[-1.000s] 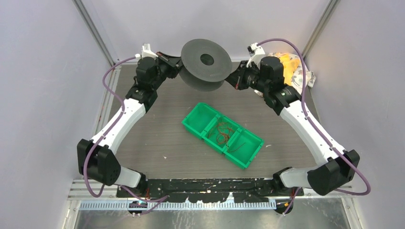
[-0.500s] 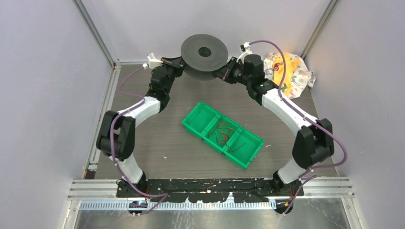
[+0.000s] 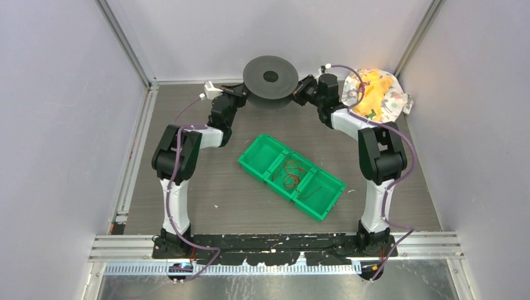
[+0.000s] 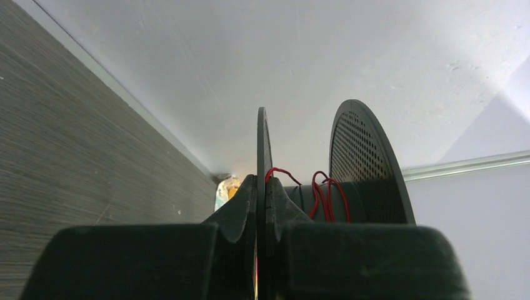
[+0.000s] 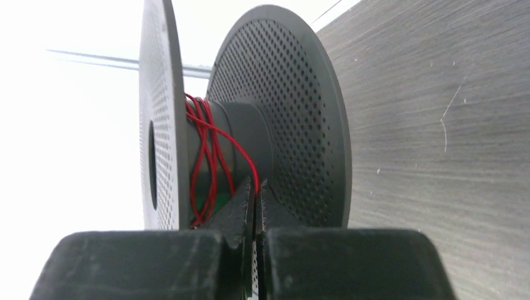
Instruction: Wrap the cables
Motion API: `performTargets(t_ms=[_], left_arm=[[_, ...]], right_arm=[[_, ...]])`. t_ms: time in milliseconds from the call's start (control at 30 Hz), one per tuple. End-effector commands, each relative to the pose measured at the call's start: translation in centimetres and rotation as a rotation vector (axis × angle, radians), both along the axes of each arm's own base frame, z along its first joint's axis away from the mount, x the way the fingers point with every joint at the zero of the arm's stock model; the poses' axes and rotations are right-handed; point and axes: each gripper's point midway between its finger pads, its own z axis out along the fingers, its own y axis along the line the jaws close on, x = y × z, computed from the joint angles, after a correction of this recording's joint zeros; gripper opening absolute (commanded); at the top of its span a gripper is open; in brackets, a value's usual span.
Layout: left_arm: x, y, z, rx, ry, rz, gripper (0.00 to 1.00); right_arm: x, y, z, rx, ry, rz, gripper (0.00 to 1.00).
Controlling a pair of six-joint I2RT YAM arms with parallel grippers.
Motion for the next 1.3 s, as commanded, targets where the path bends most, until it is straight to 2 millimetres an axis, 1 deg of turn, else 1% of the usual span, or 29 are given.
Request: performTargets(t_ms=[0, 100, 133, 200, 267, 333, 567, 733, 900, 1000, 1267], left_arm=[[-0.3, -2.1, 3.2, 0.013, -0.145, -0.085, 0.01], [0.2, -2.3, 2.2, 0.033, -0.14, -0.096, 0.01], [0.4, -2.3, 1.4, 0.036, -0.129, -0.101, 0.01], [0.8, -2.2, 0.1, 0.029, -0.11, -0.101, 0.01], [1.1, -2.3, -1.1, 0.023, -0.093, -0.102, 0.01], [1.3, -2.4, -2.3, 0.026, -0.076, -0.105, 0.0], [2.0, -2.6, -4.8, 0.053, -0.032, -0.105, 0.01], [2.1, -2.8, -6.9, 0.06, 0.009, -0.108, 0.0], [2.4, -2.8, -8.4, 0.068, 0.036, -0.108, 0.01], [2.5, -3.4, -9.0, 0.074, 0.049, -0.138, 0.0], [2.9, -3.7, -10.7, 0.094, 0.088, -0.151, 0.01]], right_arm=[[1.1, 1.5, 7.6, 0.178, -0.164, 0.081, 0.01], [1.8, 1.7, 6.7, 0.257, -0.086, 0.111, 0.01], [2.1, 1.7, 6.1, 0.282, -0.059, 0.115, 0.01], [2.4, 1.3, 5.5, 0.33, -0.022, 0.112, 0.01], [2.6, 1.0, 4.7, 0.342, 0.006, 0.11, 0.01], [2.8, 0.8, 3.3, 0.311, 0.039, 0.107, 0.01], [3.0, 0.8, -1.8, 0.218, 0.182, 0.087, 0.0], [3.1, 0.6, -4.8, 0.169, 0.289, 0.063, 0.01], [3.3, 0.7, -6.4, 0.15, 0.339, 0.063, 0.01], [3.4, 1.0, -6.8, 0.154, 0.347, 0.082, 0.01], [3.5, 1.5, -8.1, 0.158, 0.374, 0.11, 0.0]])
